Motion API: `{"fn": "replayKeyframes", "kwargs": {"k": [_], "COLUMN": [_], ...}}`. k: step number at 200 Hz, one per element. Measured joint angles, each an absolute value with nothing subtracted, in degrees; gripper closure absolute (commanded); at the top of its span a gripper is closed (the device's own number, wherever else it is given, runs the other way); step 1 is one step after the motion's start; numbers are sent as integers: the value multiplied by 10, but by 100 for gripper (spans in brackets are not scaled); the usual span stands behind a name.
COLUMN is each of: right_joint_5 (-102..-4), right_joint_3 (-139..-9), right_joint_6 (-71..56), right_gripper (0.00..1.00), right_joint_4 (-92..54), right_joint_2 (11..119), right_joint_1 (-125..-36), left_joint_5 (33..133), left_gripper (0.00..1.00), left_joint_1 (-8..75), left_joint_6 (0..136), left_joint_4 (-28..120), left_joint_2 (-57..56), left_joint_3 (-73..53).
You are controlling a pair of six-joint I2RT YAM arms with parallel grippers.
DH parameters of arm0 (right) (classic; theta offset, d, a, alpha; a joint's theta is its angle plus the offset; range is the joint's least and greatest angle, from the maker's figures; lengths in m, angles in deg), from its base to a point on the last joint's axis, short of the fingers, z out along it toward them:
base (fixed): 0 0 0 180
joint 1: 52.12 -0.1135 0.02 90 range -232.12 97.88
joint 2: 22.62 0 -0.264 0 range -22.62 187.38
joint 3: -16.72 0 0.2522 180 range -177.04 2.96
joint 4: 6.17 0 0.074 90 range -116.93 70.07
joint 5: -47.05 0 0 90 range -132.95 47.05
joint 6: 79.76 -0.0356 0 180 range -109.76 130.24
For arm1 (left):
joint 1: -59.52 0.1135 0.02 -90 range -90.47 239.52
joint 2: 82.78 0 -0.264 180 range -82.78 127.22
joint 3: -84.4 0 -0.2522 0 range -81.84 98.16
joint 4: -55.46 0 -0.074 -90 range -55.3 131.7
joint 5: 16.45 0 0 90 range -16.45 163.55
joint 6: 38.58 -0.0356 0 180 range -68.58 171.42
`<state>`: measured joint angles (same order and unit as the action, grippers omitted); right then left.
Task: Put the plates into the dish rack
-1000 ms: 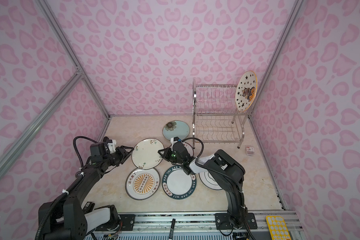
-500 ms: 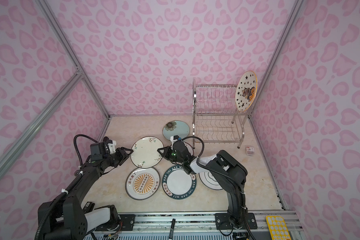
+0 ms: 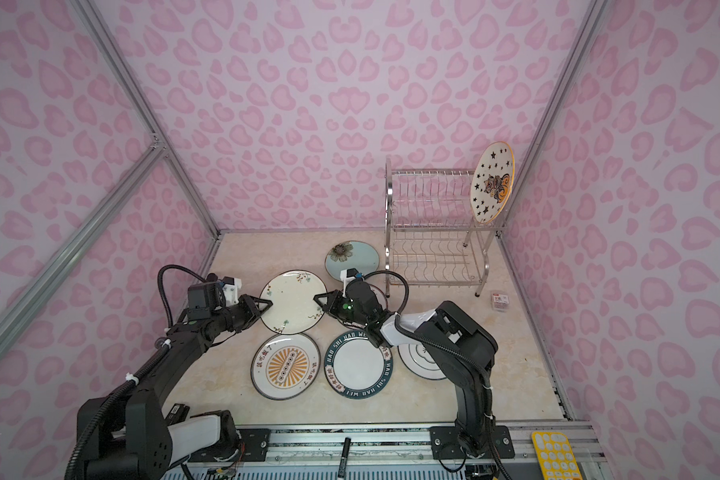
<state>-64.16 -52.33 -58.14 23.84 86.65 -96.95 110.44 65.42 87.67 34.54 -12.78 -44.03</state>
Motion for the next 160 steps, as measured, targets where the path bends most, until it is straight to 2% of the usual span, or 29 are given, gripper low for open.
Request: {"fn": "replayKeyframes", "kwargs": {"k": [31,66,114,160], "right_joint_5": [-636,-634,-644,-648], "right_joint_3": [-525,-525,-523,-520], "right_joint_6": [-590,-583,-570,-568], "right_gripper": [100,77,68,59], "right_joint_4": [230,225,222,224], "right_joint_2": [864,858,848,844], "right_joint_1": [-968,-966,-964,-964], "left_joint_5": [1108,1111,1123,1131], "left_gripper": [85,88,96,96], "left_joint_1": [652,649,648,646], "left_joint_6": [877,892,917,956], "left_joint_4": [367,385,406,463], "left_joint_2": [-128,-130,-130,-137], "left_joint_3": [-441,-443,-447,-475]}}
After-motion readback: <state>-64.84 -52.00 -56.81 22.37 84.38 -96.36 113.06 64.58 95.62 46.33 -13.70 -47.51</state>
